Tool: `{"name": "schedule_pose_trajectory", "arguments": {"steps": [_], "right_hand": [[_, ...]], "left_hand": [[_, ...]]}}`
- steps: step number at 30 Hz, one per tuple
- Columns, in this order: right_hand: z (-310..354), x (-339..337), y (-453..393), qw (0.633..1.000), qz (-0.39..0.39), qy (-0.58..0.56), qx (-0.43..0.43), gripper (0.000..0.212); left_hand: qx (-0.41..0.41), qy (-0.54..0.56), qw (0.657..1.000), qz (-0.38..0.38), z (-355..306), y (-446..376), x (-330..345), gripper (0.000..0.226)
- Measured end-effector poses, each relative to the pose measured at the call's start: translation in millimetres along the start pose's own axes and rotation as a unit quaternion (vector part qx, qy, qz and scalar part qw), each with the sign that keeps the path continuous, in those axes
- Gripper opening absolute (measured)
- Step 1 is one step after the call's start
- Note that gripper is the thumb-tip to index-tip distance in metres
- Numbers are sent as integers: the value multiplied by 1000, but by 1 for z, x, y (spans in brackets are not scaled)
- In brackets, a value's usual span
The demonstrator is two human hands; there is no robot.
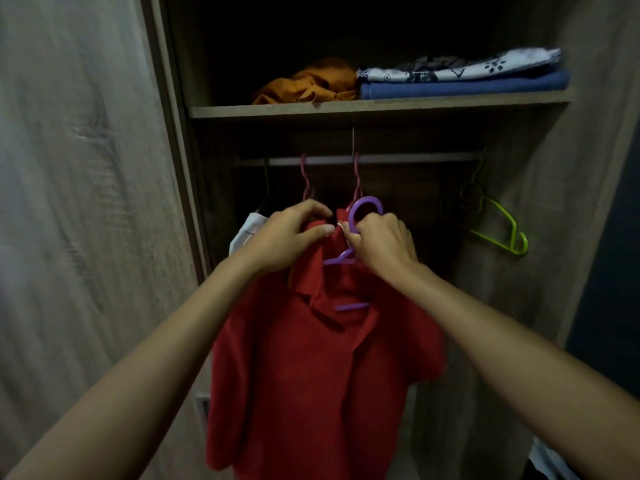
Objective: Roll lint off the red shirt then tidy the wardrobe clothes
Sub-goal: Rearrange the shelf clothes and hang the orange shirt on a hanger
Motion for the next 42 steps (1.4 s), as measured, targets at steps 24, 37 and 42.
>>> {"name": "schedule_pose_trajectory", "arguments": {"steps": [24, 37, 42], "right_hand": [[-10, 35, 15, 879, 61, -413, 232, 91], [-74, 48, -24, 913, 46, -298, 276, 35], [-77, 40, -71, 936, 42, -248, 245, 33]], "left_hand": [[-117, -28, 992, -42, -5, 1, 69, 21], [-63, -24, 994, -88, 48, -68, 105, 44], [-60, -57, 994, -69, 62, -94, 137, 67]]}}
Point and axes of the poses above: each hand's wrist, its own y-axis away from the middle knuckle, its own x-axis out of the palm, z = x × y, the point moved 2 cm from there along -y, towards the middle knuckle, and after that the axes turned 4 degrees about x, right-handed, at the moved point
